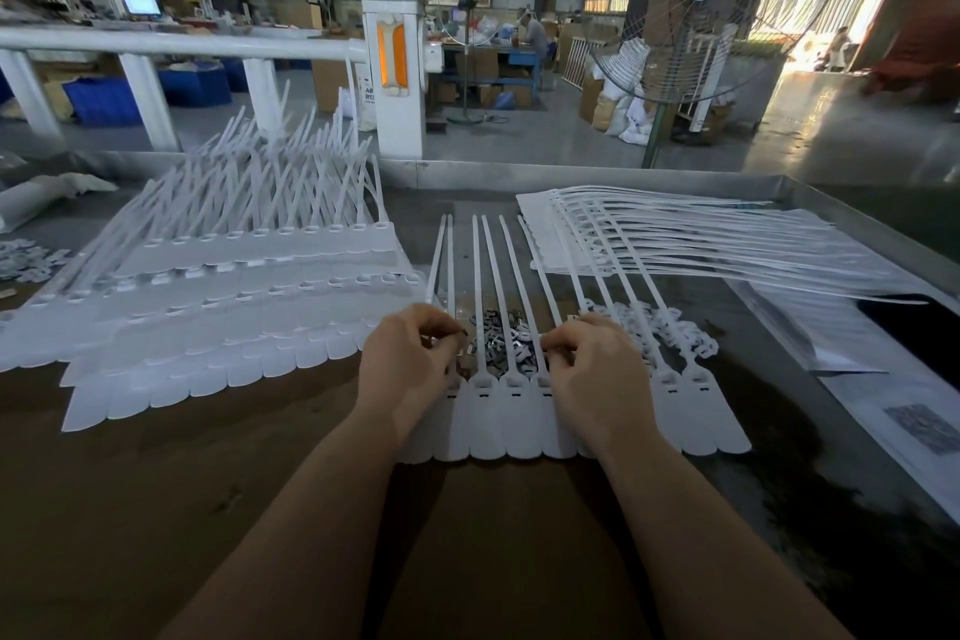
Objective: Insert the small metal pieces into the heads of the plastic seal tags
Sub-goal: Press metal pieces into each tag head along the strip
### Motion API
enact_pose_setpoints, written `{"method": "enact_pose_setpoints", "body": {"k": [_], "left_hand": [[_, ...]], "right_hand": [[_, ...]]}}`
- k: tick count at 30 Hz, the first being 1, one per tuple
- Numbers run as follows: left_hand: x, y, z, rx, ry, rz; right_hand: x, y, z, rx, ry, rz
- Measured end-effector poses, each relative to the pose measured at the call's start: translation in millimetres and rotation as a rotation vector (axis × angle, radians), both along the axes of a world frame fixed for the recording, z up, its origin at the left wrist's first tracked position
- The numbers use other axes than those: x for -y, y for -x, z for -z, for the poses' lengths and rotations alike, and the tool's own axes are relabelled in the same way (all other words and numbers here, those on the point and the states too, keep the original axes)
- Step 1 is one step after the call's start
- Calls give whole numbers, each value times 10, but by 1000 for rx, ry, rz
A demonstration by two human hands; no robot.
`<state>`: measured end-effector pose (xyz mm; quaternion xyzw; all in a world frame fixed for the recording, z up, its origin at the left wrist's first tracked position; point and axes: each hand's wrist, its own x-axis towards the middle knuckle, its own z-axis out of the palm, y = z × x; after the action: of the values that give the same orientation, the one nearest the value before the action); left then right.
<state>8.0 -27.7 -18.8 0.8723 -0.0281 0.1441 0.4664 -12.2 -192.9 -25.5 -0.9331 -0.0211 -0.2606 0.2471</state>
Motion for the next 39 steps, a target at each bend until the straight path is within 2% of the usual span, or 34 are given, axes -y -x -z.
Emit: {"method": "enact_pose_setpoints", "body": {"k": [4,6,17,19,23,28,39], "left_hand": [[-64,50,-38,-19,231,38],[-99,77,-47,-25,261,73],[-258,115,-134,-127,146,303],[-294,114,-141,-146,141,306],[-324,116,-164,-153,-14,315],[-292,128,-200,-209,-109,319],[-278,120,-194,-210,-200,259]], "right_hand": [[-1,4,5,2,3,-4],[3,7,9,0,0,0],[27,-15,-2,-15,-32,0],[24,-20,0,-18,-41,-1],[12,-27,2,-20,-43,2],[22,-21,1,-21,-36,-2],[22,-34,4,-31,-45,6]]}}
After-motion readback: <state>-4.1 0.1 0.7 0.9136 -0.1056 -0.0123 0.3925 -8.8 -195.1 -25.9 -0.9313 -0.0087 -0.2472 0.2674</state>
